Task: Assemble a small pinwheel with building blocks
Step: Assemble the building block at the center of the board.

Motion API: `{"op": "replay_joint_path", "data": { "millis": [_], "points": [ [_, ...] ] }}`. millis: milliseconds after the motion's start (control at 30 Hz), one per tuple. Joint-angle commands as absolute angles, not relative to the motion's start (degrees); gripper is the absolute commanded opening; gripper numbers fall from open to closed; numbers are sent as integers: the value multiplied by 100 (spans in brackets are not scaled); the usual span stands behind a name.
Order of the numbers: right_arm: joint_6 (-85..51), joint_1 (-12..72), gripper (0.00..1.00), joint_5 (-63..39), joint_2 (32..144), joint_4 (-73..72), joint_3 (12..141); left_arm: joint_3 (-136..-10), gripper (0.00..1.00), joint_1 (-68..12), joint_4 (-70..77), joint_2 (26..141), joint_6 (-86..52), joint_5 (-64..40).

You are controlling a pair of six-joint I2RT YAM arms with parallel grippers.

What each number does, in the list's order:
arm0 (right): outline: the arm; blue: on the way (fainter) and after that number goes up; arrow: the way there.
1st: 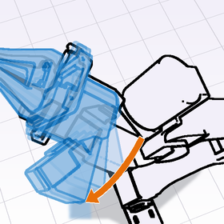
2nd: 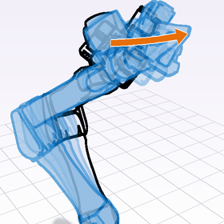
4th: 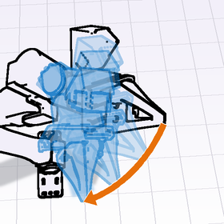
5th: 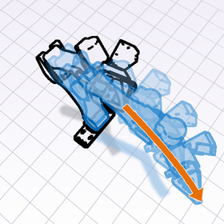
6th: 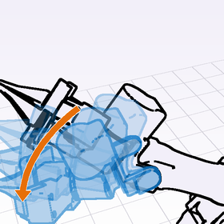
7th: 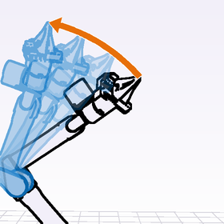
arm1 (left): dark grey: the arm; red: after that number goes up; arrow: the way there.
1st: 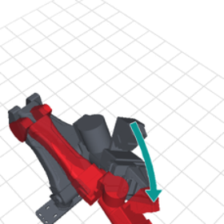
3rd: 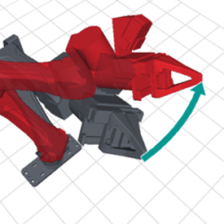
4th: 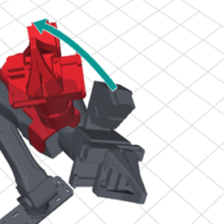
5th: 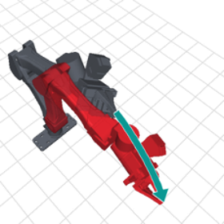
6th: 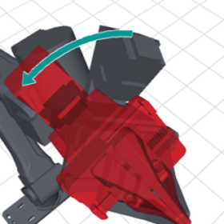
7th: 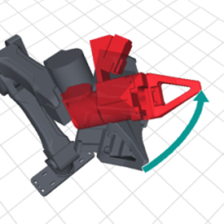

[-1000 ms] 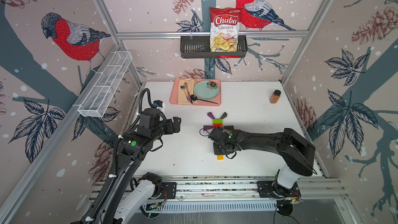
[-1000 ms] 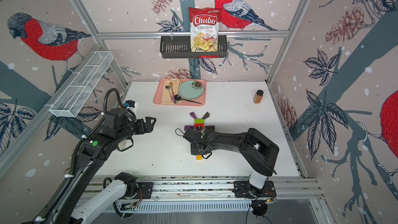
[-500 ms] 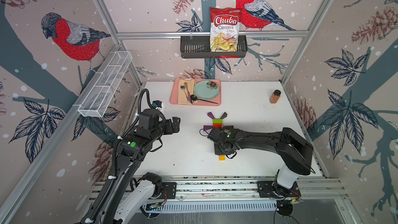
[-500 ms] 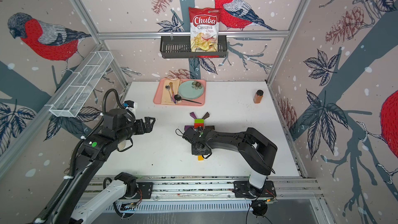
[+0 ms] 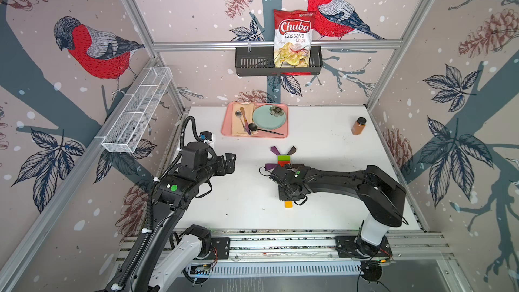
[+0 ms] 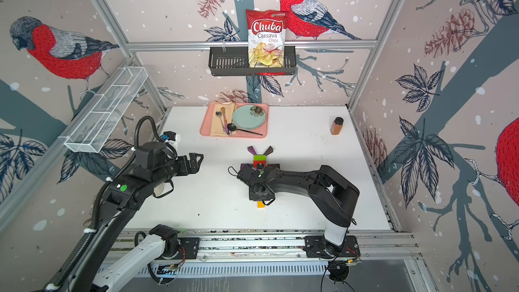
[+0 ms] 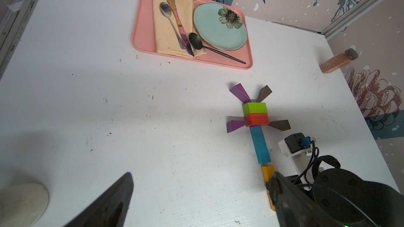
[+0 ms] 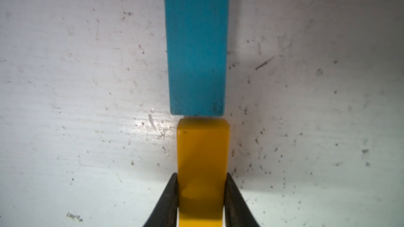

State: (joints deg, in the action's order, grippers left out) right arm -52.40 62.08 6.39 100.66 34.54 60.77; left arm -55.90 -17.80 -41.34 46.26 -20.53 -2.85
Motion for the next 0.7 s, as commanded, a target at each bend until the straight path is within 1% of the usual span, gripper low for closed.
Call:
{"op": "replay_joint_path", "data": {
  "millis": [0, 667],
  "points": [
    [-5151, 6212, 31, 730, 10123, 3516, 6152, -5565, 97, -1772, -4100, 4623, -1992, -264],
    [-5131, 6157, 33, 703, 10186, 3488, 6222, -5528, 96, -1769, -4068, 4610, -1923, -273]
  ]
}}
